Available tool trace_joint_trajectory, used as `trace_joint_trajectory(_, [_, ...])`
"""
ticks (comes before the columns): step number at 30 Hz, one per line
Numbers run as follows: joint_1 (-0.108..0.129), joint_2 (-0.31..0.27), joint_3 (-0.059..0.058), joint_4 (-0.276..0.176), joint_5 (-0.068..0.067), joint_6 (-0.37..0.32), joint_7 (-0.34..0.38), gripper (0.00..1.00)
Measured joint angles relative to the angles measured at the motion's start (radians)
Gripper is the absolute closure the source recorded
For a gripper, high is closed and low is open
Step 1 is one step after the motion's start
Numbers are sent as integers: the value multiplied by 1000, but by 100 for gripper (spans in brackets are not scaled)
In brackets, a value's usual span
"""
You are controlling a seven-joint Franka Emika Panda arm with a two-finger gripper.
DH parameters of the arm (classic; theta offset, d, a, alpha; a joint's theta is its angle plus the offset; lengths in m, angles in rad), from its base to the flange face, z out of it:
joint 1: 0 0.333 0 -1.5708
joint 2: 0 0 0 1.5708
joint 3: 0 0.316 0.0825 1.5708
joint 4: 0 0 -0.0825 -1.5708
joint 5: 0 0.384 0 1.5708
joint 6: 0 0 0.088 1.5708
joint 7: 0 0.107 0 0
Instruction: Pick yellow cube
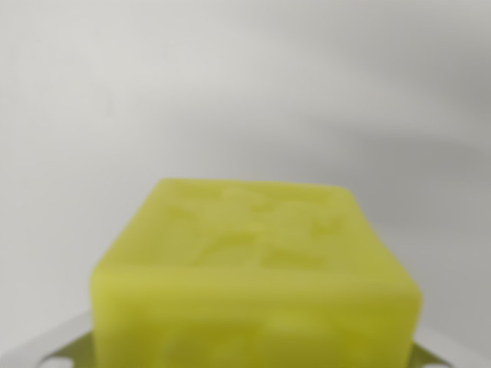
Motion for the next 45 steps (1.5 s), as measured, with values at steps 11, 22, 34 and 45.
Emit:
trace_joint_trajectory(11, [0, -47, 0, 8, -4, -55, 2, 100])
trace_joint_trajectory(22, [-1, -90, 0, 22, -7, -112, 4, 100])
trace_joint_trajectory(34, [-1, -132, 0, 44, -10, -176, 6, 100])
trace_joint_trajectory(45, [-1, -165, 0, 70, -12, -235, 7, 100])
